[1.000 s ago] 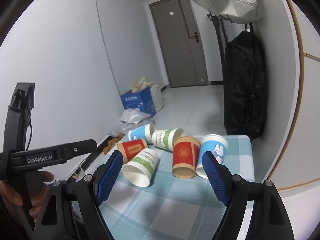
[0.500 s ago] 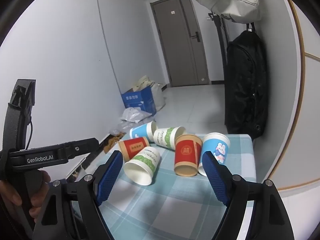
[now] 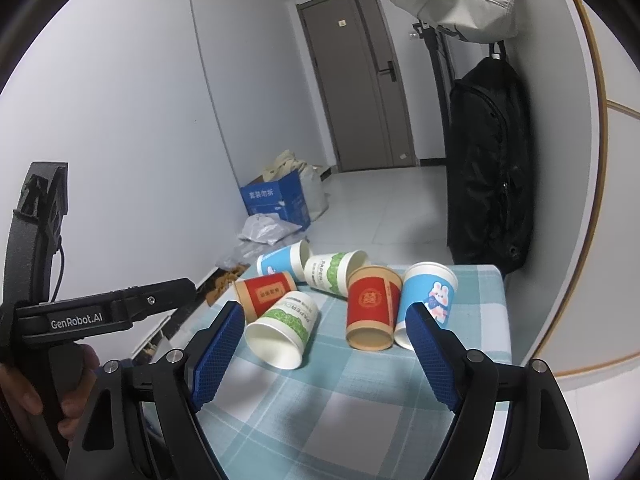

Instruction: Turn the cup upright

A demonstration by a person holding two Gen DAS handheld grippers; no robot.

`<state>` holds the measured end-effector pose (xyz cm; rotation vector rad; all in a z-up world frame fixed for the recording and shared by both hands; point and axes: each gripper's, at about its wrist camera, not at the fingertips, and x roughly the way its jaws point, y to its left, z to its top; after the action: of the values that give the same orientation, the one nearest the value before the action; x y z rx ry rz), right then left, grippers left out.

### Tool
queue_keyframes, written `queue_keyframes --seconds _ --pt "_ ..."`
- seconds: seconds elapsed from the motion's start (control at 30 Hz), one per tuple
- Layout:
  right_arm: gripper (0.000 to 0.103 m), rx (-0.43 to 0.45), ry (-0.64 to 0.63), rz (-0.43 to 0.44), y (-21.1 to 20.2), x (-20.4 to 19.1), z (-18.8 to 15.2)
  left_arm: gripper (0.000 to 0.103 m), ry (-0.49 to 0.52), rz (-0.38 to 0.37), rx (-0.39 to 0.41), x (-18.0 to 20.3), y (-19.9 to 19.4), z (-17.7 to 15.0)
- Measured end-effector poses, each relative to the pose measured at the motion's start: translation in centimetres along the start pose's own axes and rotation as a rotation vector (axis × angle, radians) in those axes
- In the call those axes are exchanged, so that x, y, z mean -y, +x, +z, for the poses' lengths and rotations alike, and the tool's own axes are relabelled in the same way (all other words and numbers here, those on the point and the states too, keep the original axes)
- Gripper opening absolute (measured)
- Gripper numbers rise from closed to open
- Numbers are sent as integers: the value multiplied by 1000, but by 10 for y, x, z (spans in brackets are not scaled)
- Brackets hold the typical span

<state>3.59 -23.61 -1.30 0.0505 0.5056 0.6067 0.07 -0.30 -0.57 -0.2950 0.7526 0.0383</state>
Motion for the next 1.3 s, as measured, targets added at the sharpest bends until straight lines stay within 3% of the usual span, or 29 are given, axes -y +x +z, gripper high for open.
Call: queue_keyframes --seconds 1.3 --pt "83 -6 6 -6 4 0 -3 87 -13 1 1 -2 1 -2"
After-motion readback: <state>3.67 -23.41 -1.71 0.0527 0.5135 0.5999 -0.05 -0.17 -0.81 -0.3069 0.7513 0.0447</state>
